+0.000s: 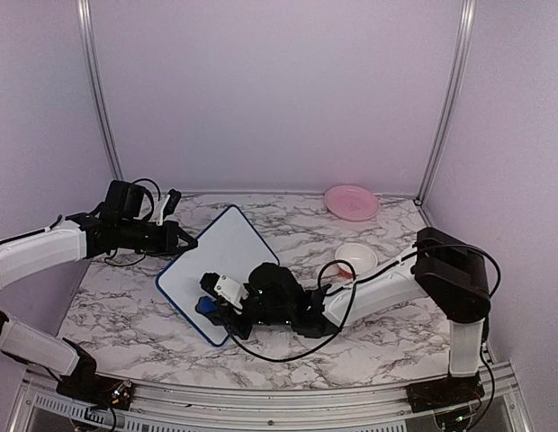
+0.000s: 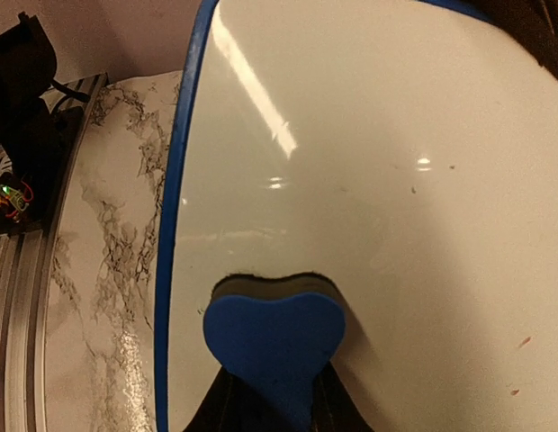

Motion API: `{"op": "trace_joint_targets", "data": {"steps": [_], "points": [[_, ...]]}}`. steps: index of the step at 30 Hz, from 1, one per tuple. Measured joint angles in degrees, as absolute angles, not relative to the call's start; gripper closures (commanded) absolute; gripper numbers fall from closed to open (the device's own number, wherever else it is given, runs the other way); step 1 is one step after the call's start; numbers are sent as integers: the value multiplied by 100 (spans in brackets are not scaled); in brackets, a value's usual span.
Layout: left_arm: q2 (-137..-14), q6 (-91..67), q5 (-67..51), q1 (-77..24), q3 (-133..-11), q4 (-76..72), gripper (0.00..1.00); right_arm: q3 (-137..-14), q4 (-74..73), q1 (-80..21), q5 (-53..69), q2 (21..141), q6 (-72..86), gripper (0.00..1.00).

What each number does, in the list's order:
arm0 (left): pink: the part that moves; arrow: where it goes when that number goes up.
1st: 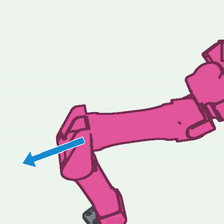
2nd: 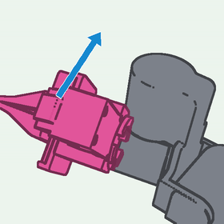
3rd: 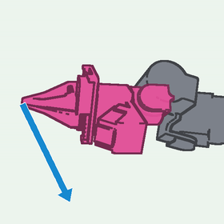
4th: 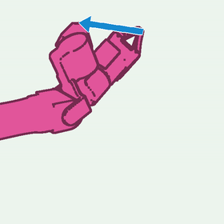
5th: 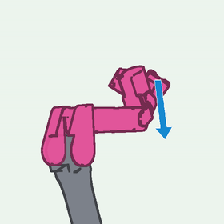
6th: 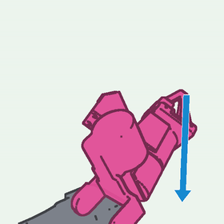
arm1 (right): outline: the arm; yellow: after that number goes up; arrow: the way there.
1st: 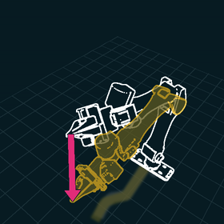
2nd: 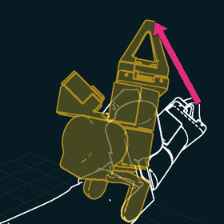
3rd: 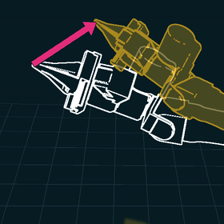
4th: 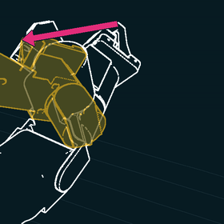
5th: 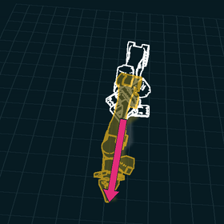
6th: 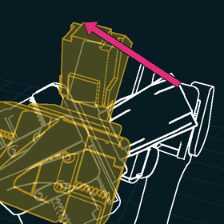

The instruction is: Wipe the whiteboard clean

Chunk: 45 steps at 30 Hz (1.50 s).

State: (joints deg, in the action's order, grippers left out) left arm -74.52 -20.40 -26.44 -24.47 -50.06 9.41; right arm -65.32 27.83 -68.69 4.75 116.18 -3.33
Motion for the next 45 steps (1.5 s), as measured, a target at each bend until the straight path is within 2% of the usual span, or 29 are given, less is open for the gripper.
{"op": "trace_joint_targets", "data": {"steps": [14,24,34,45], "points": [[-7454,-2016,-2596,-2447,-5006,915,100,-6761,2670,-5690,679,11640,-209,100],[-7454,-2038,-2536,-2425,-5006,921,100,-7054,2399,-5846,405,11714,-5,100],[-7454,-2029,-2580,-2427,-5006,915,100,-7157,2390,-6600,252,11716,-110,100],[-7456,-2034,-2541,-2425,-5006,910,100,-7153,2593,-5636,548,11789,47,100]]}}
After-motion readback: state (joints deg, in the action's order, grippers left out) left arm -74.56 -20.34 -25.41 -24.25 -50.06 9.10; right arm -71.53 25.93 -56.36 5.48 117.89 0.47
